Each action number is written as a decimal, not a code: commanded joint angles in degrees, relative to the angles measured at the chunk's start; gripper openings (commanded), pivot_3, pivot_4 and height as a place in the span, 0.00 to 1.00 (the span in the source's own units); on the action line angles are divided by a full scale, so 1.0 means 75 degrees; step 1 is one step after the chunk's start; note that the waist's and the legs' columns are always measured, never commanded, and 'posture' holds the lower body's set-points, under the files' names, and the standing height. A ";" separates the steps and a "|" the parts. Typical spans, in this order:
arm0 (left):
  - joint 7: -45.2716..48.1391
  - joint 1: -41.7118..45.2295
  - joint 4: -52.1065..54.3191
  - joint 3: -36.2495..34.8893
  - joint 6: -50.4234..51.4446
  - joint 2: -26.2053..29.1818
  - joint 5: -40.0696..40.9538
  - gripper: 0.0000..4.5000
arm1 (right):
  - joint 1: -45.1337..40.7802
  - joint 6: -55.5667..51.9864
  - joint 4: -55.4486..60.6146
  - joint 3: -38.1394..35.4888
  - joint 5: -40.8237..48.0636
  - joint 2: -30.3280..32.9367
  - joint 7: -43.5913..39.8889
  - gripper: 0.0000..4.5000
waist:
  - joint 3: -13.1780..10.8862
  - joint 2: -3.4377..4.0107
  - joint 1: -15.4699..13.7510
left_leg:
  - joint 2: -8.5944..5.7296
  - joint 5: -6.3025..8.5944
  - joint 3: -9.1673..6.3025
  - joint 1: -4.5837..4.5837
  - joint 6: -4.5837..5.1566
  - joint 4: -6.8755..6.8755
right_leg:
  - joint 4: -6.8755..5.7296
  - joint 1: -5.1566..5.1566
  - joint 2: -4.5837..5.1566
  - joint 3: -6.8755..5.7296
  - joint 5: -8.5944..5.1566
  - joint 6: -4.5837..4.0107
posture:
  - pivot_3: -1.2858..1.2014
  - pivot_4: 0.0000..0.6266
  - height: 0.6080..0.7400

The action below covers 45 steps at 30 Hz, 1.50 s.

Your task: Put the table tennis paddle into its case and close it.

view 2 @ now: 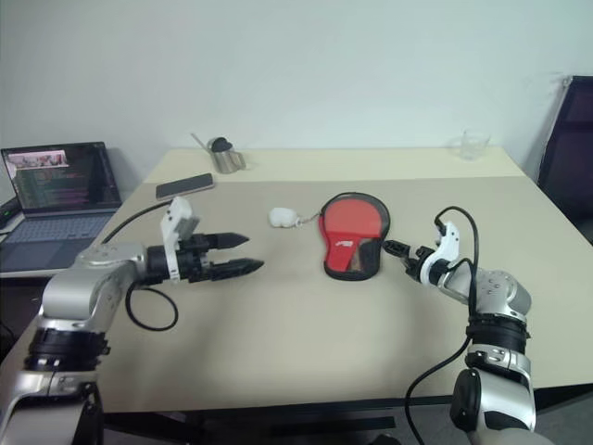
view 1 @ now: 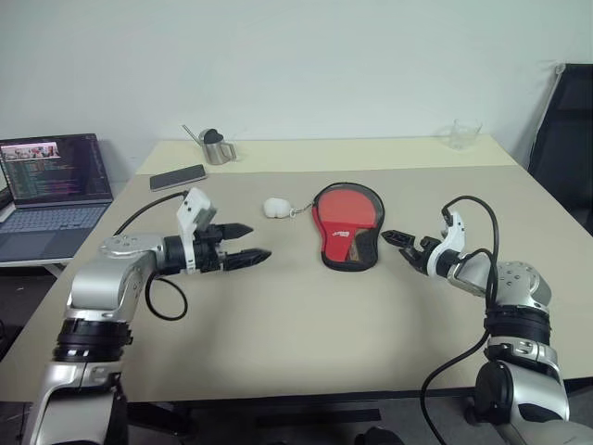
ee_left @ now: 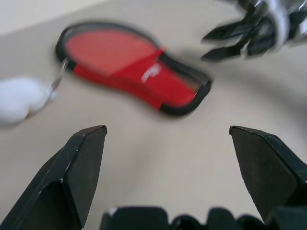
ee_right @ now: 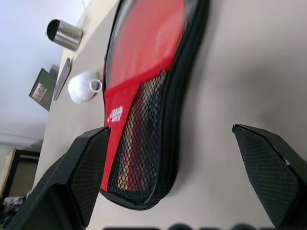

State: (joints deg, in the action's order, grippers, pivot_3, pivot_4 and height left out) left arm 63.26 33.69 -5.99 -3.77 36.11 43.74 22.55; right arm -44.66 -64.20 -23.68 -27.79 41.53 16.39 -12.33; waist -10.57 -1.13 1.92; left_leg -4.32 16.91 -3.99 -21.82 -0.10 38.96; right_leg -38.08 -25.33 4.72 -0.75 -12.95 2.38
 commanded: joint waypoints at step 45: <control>-0.0498 -0.0624 0.1437 -0.0007 0.0039 0.0407 0.0297 1.00 | -0.0587 0.0961 -0.0918 0.0244 -0.0194 -0.1814 0.0483 0.08 | 0.0012 -0.0012 0.0178 | 0.0021 0.0002 0.0003 0.0019 0.0002 -0.0004 | 0.0003 0.0004 -0.0026 0.0013 0.0014 -0.0020 | 0.52 0.24 1.00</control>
State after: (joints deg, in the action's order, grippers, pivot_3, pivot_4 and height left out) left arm 59.47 27.84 3.88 -3.63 37.41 46.33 24.95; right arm -48.76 -58.26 -30.91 -25.71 39.81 2.51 -8.74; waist -10.48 -1.22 3.25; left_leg -4.16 16.93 -3.97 -21.65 -0.08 38.93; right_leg -38.06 -25.27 4.52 -0.65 -12.84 2.24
